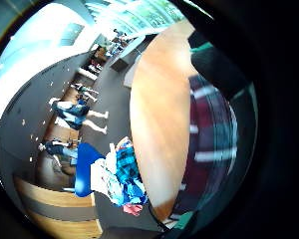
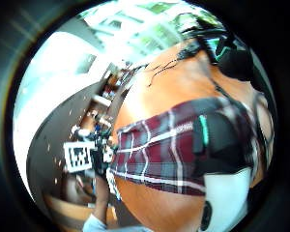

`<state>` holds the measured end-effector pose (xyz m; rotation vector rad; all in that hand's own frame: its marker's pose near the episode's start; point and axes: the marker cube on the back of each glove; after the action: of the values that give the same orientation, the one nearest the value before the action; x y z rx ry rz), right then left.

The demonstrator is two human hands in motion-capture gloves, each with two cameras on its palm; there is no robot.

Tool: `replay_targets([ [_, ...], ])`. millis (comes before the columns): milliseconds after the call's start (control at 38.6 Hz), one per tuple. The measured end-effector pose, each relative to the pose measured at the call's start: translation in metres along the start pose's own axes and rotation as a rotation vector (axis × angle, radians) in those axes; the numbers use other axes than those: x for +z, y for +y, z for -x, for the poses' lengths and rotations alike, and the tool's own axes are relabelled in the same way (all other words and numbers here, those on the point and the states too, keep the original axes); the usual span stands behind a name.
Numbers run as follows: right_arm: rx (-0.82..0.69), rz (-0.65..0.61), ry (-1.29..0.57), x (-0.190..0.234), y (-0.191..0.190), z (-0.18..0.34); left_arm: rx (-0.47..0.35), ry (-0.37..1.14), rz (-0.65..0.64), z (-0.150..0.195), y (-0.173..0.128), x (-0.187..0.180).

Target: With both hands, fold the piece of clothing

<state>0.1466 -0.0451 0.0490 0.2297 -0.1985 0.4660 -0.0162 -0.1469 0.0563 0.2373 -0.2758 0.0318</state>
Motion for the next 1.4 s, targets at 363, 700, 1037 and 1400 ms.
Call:
replay_targets([
  [363, 0.22, 0.142, 0.197, 0.009, 0.04, -0.001, 0.009, 0.222, 0.333, -0.006, 0.037, 0.042],
  [700, 0.303, 0.172, -0.078, 0.011, 0.008, -0.018, 0.001, 0.242, 0.356, -0.04, 0.032, 0.036],
  [1037, 0.199, 0.034, -0.365, -0.069, -0.035, 0.044, 0.012, 0.386, 0.368, -0.065, 0.022, 0.005],
  [1400, -0.375, 0.07, -0.088, 0.008, 0.037, 0.258, -0.221, 0.395, 0.164, 0.052, 0.032, -0.029],
])
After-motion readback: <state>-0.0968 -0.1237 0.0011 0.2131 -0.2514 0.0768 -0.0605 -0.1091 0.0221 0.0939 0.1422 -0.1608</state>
